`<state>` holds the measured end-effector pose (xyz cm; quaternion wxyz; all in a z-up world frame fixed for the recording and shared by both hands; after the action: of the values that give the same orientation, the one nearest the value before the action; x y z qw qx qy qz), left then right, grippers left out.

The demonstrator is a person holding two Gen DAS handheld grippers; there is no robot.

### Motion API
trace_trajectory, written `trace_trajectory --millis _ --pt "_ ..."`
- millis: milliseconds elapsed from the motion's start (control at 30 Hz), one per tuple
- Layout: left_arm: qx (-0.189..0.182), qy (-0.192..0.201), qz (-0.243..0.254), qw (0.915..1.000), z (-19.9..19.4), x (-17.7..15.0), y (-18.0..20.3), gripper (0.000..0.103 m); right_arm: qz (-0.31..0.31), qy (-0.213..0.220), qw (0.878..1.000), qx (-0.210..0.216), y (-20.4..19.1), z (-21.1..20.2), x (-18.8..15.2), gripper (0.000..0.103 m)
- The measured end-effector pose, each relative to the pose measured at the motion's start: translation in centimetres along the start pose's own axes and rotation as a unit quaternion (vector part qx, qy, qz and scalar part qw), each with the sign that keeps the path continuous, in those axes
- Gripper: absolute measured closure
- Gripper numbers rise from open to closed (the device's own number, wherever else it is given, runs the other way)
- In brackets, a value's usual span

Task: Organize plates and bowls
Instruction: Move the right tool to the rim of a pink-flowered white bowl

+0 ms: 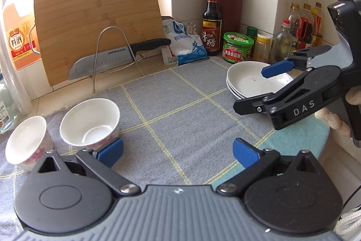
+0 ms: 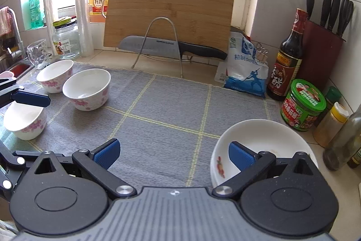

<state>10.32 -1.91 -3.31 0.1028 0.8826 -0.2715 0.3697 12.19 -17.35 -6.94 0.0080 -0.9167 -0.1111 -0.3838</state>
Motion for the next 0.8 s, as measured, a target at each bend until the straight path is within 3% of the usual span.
trace_trajectory --millis 467,800 --pt "0.056 -0.003 -0.004 0.9984 -5.5 -6.4 -7.6 0.001 -0.019 0.002 0.997 0.077 -11.4 1.8 1.1 0.000" --pt "0.091 -0.026 -0.024 0.9952 -4.7 -9.7 -11.8 0.001 -0.062 -0.008 0.986 0.156 -17.2 4.6 3.4 0.000"
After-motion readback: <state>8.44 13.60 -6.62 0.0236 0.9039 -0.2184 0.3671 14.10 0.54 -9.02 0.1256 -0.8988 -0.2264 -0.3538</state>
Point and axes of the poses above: each gripper's, at about its wrist camera, not at the fingertips, and z roughly the way its jaws point, y to its right, x to its top, the point moved 3 cm from there along z, roughly the way its jaws point, and after that the axes turned 6 degrees about -y, right-handed, at the moved point
